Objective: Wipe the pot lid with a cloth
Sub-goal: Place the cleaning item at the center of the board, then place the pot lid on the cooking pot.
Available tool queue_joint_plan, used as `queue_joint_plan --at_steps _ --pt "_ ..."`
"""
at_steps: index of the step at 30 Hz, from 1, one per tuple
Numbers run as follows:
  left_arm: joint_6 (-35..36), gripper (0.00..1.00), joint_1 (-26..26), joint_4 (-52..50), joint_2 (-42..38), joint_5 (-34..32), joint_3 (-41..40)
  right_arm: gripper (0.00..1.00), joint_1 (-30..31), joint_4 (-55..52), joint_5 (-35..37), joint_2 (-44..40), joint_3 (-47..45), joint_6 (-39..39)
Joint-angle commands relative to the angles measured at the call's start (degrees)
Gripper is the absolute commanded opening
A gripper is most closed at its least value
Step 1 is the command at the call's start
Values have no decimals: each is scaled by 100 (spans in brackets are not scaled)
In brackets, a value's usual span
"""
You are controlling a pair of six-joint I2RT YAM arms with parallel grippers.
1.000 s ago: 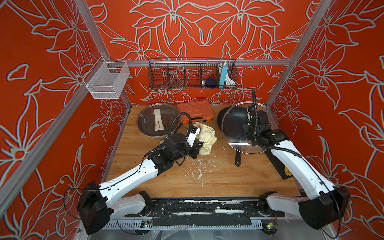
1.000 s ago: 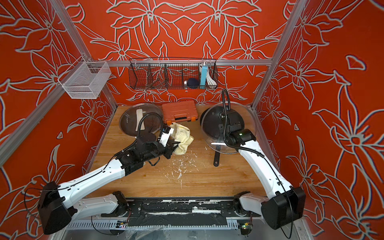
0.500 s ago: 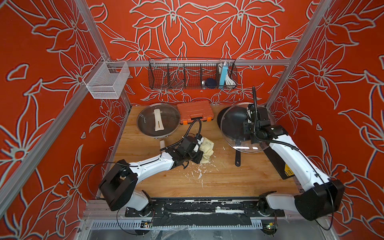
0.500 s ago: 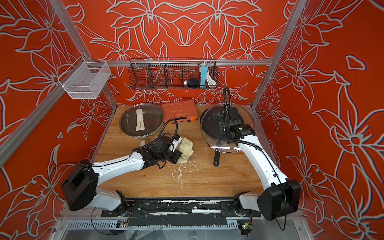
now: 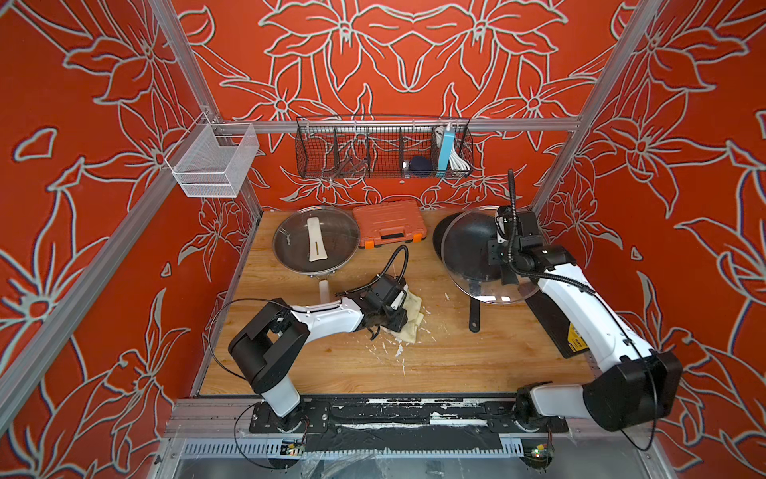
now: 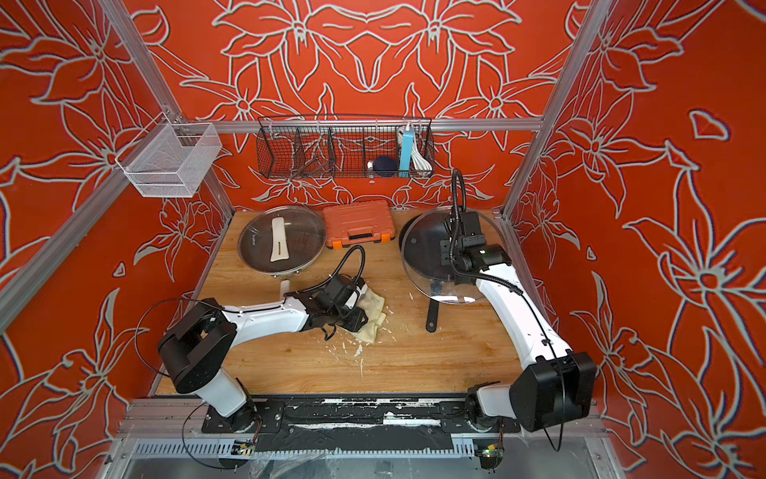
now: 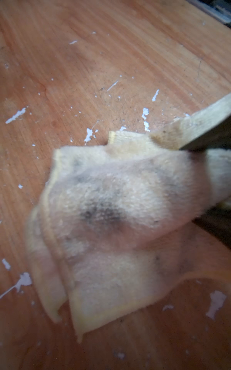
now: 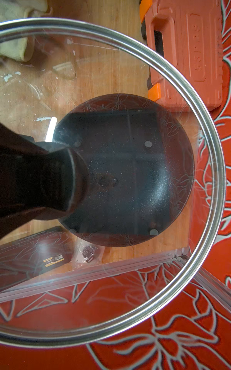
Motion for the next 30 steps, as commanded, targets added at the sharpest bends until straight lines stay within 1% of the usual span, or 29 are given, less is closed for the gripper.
queue_joint_plan --at_steps 1,3,5,8,14,20,21,22,24,30 --pt "3 77 19 -49 -343 66 90 0 -107 487 -83 -33 525 168" --pt "41 87 19 5 -587 58 35 0 -157 458 -166 82 601 177" --pt "85 94 19 152 -899 21 -94 0 -197 388 -255 233 719 181" --pt "301 99 4 582 -1521 154 -415 0 -245 248 -372 537 989 166" --pt "619 99 -34 1079 -2714 558 -877 0 -341 -114 -578 1281 1772 144" --pt "989 99 -49 1387 -3667 980 -1329 0 -448 -352 -665 1934 2346 65" --pt "1062 99 -52 1403 -3706 1064 -1361 0 -451 -412 -674 2046 2462 56" --pt "1144 99 -52 1377 -3952 1145 -1384 0 -451 -466 -675 2192 2599 54" --pt "1277 99 -58 1340 -4095 1268 -1429 0 -456 -549 -691 2448 2837 42" --pt "1448 99 -68 1358 -4314 1170 -1523 0 -459 -714 -636 3092 3449 -67"
